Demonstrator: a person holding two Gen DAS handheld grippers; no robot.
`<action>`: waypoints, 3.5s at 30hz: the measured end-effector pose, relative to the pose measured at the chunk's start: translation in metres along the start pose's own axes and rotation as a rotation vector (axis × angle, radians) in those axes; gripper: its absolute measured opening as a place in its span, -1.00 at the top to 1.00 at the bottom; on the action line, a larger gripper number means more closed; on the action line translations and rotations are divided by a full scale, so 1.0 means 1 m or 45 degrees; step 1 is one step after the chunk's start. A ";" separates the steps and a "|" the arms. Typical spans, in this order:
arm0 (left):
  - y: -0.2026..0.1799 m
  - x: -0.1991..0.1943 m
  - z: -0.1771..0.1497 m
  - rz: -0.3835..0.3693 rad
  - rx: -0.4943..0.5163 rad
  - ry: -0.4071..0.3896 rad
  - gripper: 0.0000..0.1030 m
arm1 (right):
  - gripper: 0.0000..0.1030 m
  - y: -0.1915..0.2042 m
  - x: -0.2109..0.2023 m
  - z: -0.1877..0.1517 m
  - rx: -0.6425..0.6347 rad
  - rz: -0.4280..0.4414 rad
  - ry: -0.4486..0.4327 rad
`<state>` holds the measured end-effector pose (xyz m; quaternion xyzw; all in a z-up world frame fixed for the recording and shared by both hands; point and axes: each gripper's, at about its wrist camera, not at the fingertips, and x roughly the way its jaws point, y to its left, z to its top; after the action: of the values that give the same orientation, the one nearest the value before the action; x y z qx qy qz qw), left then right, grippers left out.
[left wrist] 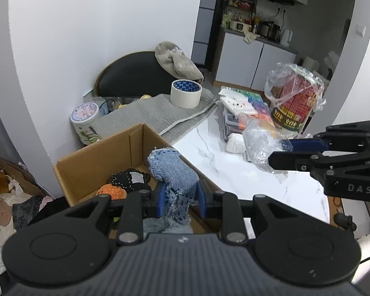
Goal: Organize soft objects
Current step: 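Drop the knitted plush in the box with the left tool while the right tool carries the bag, then open the right tool to drop the plastic bag into the box, then move both tools to the white paper wad and blue tissue pack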
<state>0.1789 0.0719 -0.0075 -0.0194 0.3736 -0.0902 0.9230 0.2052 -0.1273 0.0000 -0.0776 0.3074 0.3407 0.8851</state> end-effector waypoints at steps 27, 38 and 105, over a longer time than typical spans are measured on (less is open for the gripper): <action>0.043 0.022 0.006 -0.039 -0.036 0.035 0.14 | 0.55 0.025 0.049 0.025 -0.014 0.063 0.080; 0.064 0.007 -0.010 0.002 -0.089 0.028 0.08 | 0.55 0.043 0.069 0.035 -0.041 0.133 0.105; -0.095 -0.007 -0.027 -0.041 0.004 -0.163 -0.70 | 0.08 -0.064 -0.045 -0.086 0.362 -0.005 0.032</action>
<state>0.1404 -0.0190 -0.0125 -0.0297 0.3134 -0.1041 0.9434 0.1791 -0.2302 -0.0464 0.0435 0.3634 0.2909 0.8840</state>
